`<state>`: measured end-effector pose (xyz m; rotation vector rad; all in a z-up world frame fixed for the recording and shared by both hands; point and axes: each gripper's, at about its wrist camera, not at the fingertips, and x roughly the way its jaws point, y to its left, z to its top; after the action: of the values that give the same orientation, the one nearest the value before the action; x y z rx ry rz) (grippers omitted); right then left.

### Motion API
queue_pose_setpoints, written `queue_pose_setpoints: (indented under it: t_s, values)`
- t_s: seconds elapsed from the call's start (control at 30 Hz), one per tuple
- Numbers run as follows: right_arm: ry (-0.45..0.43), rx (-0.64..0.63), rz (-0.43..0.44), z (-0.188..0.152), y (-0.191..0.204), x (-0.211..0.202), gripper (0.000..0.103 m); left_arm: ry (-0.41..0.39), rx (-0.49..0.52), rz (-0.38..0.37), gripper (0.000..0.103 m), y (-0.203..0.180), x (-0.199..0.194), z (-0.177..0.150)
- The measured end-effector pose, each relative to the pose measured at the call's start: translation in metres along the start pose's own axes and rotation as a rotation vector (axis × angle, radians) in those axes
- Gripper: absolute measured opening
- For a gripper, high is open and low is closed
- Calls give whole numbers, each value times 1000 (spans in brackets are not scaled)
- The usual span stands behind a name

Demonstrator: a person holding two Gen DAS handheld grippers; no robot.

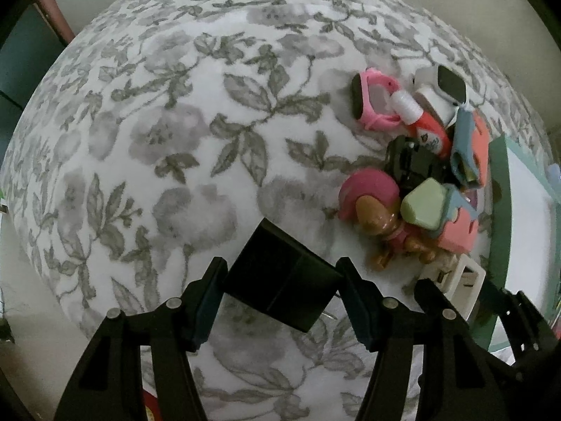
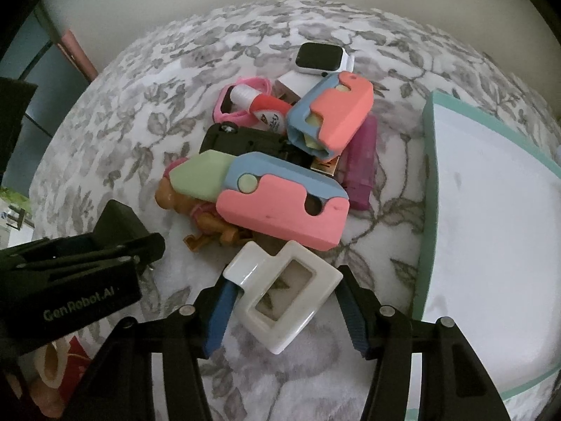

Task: Organize rigid objects
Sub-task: 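Carry the black charger and white holder over the teal-rimmed tray with both grippers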

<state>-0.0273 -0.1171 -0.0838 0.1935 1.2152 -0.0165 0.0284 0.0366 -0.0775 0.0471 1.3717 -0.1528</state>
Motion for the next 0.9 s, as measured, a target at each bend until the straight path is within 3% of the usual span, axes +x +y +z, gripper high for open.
queue_pose_setpoints:
  t_s: [0.2,0.4,0.63,0.73,0.9]
  values:
    - [-8,33,18,-5,-7,-11,59,-59,-21,-24,65,6,-27,0]
    - [-112,90,51,-3,-24,-47,59,-141,2,-39,65,-5,-61,3]
    - [-196,216,-97,2,-73,-76,59,-162,90,-58,65,-53,-80,10]
    - [-199,294,-168,4,-102,-82,59,-162,153,-34,65,-85,-80,14]
    - [-186,409,-255,6,-146,-87,59,-137,249,-61,65,-138,-74,21]
